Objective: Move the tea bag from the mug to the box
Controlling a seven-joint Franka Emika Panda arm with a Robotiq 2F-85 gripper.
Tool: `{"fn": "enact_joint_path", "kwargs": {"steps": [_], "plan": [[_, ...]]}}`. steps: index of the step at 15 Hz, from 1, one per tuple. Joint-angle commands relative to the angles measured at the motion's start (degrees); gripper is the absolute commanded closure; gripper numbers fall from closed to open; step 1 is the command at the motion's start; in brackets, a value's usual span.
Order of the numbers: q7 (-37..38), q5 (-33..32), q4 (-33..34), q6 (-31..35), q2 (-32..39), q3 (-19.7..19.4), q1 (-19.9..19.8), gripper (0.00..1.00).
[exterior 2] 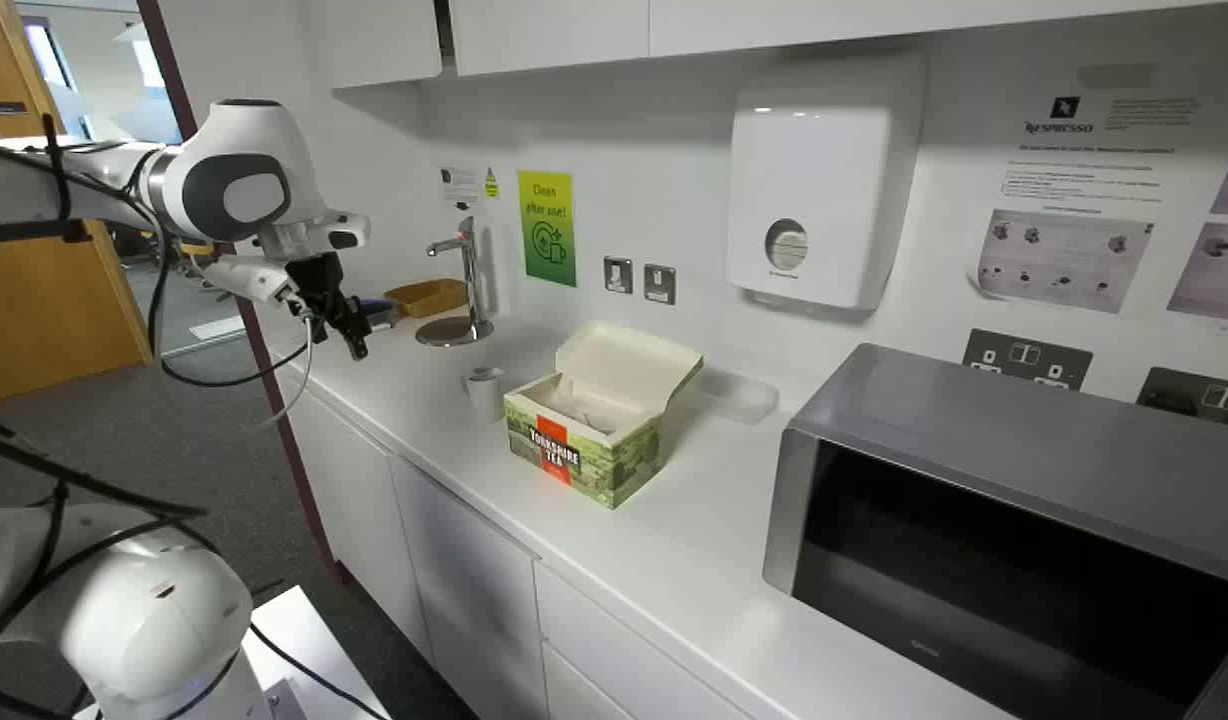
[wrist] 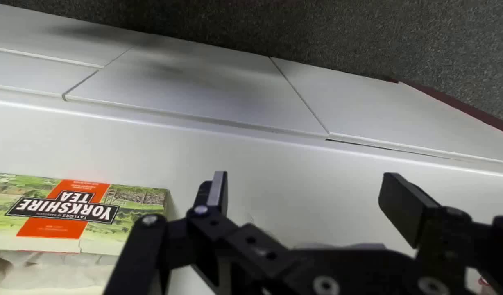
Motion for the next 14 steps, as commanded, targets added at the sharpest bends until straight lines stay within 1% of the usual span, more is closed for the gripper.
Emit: {"fn": "enact_joint_path", "kwargs": {"steps": [1, 7, 8, 11, 14], "plan": [[-0.1, 0.1, 0.2, -0.2, 0.1, 0.2, -0.3, 0.0], [-0.1, 0.1, 0.2, -0.2, 0.0, 0.2, -0.3, 0.0], [0.1, 0.1, 0.5, 0.2, 0.8, 0.5, -0.6, 0.0], [1.3, -0.2, 1.9, 4.1, 4.7, 1.2, -2.1, 0.0], [3.2, -0.6, 2.9, 12.7, 9.2, 2.1, -3.5, 0.0]]}}
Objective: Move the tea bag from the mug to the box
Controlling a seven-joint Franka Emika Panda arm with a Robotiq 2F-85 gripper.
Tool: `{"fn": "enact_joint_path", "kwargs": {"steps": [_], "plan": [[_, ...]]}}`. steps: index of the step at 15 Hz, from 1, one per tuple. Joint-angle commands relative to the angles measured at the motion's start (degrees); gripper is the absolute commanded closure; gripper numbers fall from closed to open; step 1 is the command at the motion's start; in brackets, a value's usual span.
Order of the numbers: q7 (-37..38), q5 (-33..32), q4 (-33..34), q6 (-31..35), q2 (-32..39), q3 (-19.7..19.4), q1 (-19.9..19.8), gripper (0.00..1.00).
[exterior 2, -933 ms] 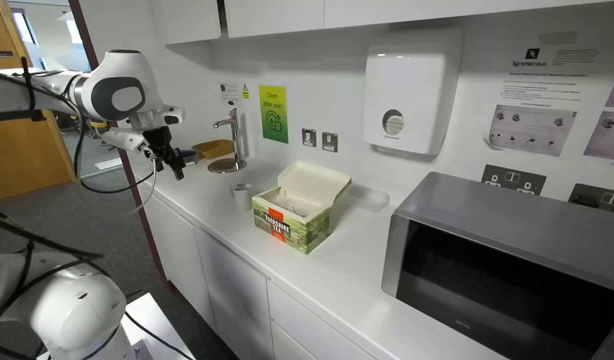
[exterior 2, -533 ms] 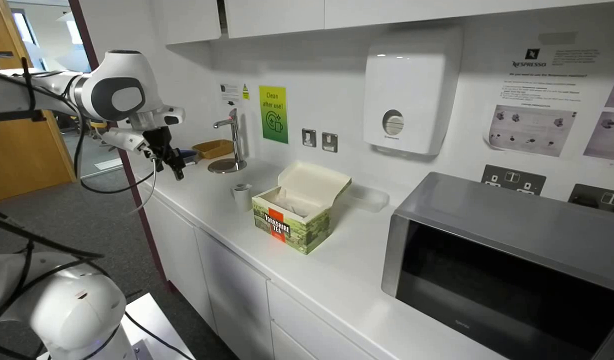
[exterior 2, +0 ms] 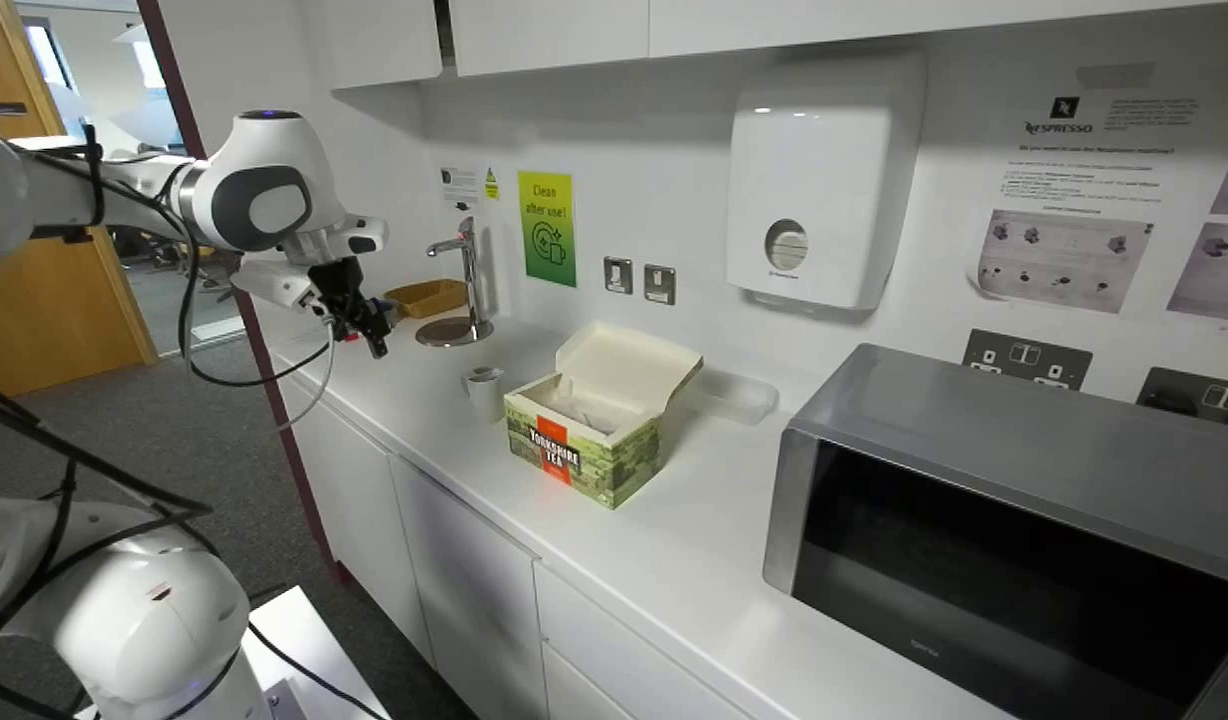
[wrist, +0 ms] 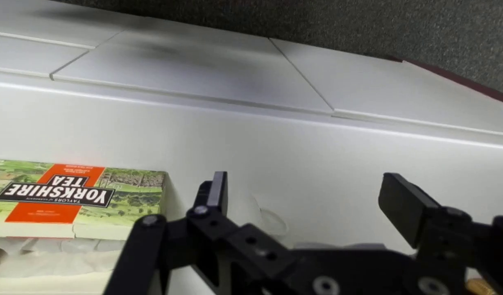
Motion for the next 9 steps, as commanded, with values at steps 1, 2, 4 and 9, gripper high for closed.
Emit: {"fn": "enact_joint_path", "kwargs": {"steps": [1, 2, 4, 9], "plan": [[4.9, 0.1, 2.4, 11.6, 6.7, 2.0, -2.7, 0.0], [7.3, 0.3, 2.7, 15.8, 8.6, 2.5, -3.2, 0.0], [13.5, 0.0, 3.8, 22.5, 13.1, 4.0, -4.4, 0.0], [32.1, -3.4, 5.5, 33.5, 21.6, 8.9, -8.5, 0.0]]}}
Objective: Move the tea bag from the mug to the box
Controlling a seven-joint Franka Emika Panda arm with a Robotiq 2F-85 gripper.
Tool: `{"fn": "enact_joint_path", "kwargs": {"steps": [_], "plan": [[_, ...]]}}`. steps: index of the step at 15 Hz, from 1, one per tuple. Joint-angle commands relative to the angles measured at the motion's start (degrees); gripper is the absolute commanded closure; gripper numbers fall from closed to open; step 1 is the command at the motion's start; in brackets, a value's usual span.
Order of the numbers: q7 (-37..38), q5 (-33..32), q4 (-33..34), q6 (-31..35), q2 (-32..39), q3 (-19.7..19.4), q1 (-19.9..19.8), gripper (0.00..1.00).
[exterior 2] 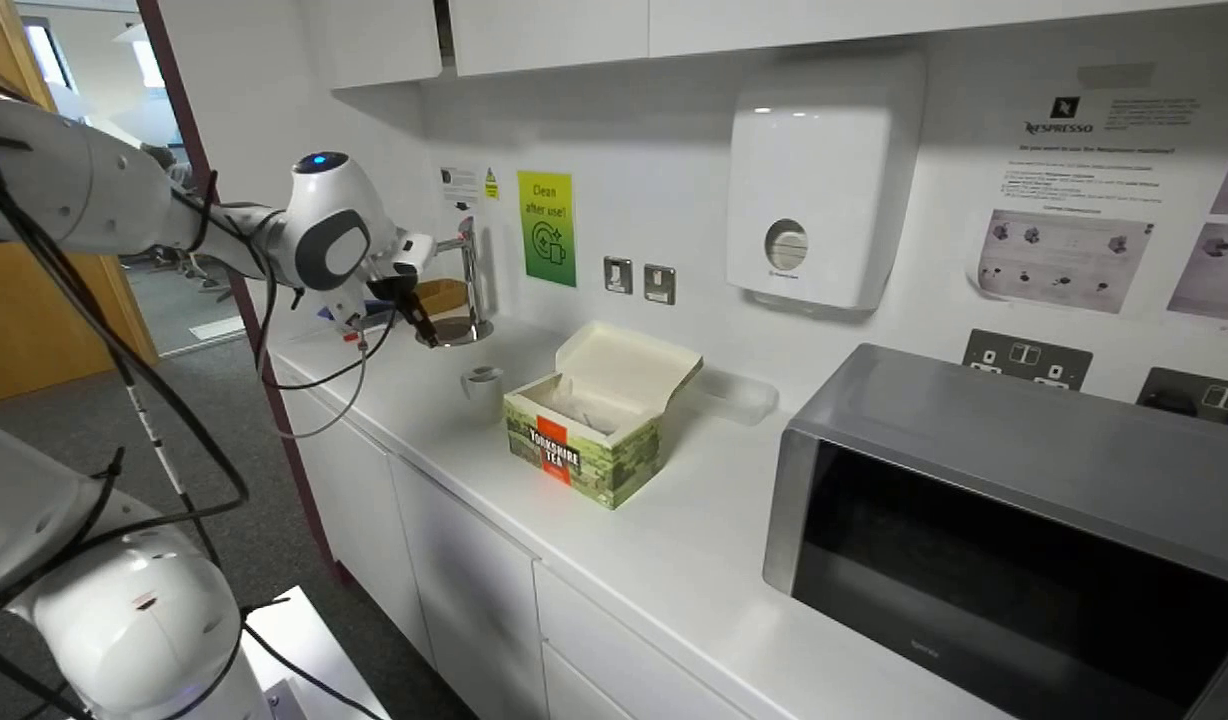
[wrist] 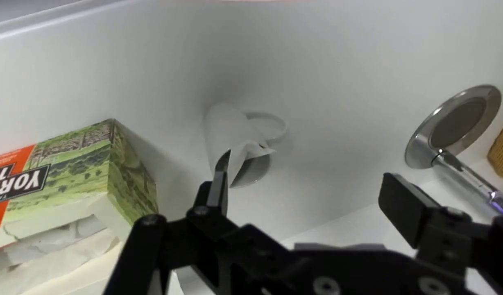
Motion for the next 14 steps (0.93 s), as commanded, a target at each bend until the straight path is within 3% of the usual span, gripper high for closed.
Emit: {"fn": "enact_joint_path", "kwargs": {"steps": [1, 2, 4, 14], "plan": [[13.7, -3.6, 3.0, 5.6, 5.7, 3.2, -3.4, 0.0], [7.9, -2.3, 0.8, 3.5, 3.5, 0.3, -0.1, 0.0], [8.9, -2.7, 0.9, 3.9, 4.9, 0.2, 0.2, 0.0], [13.2, -4.7, 1.7, 4.7, 7.3, 0.3, -1.5, 0.0]]}}
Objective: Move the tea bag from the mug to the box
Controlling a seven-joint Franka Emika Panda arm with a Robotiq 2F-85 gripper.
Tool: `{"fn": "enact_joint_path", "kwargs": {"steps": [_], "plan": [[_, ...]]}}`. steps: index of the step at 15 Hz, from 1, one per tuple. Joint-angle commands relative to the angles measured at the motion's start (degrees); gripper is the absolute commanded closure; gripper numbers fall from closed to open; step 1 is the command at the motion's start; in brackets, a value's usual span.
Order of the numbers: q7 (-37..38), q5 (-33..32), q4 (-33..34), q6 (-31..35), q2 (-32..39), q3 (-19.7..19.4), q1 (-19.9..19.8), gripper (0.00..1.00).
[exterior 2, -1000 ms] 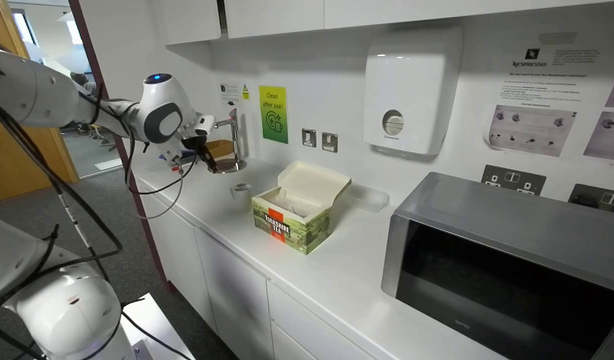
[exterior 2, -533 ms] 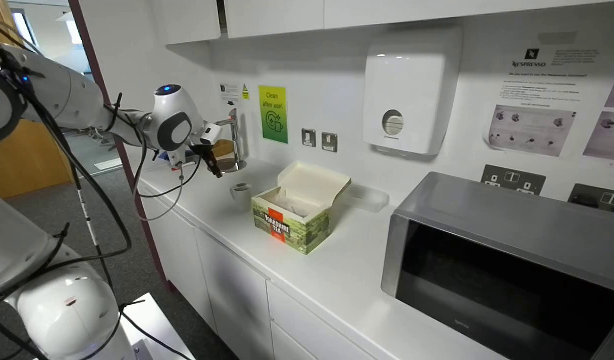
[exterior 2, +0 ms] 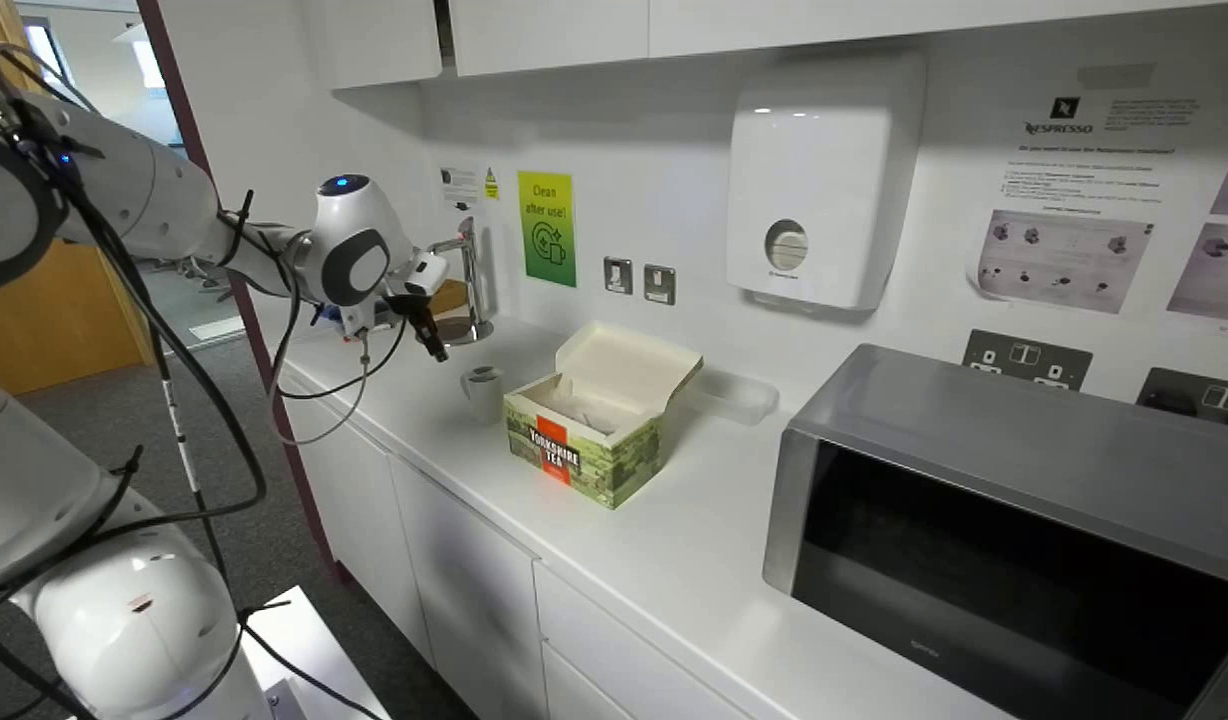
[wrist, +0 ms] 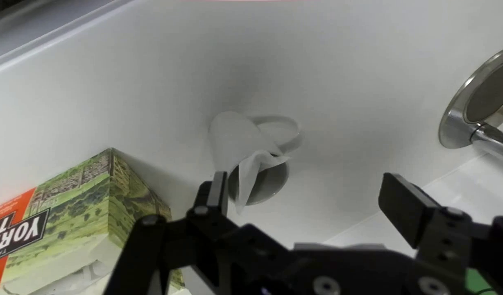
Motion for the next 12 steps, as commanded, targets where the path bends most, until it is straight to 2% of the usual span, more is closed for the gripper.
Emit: {"fn": "enact_joint_path", "kwargs": {"steps": [1, 12], "plan": [[3.7, -2.6, 0.9, 0.8, 1.7, -1.0, -0.1, 0.0], [3.7, -3.8, 2.1, 1.7, 4.4, -3.4, 0.1, 0.0]]}}
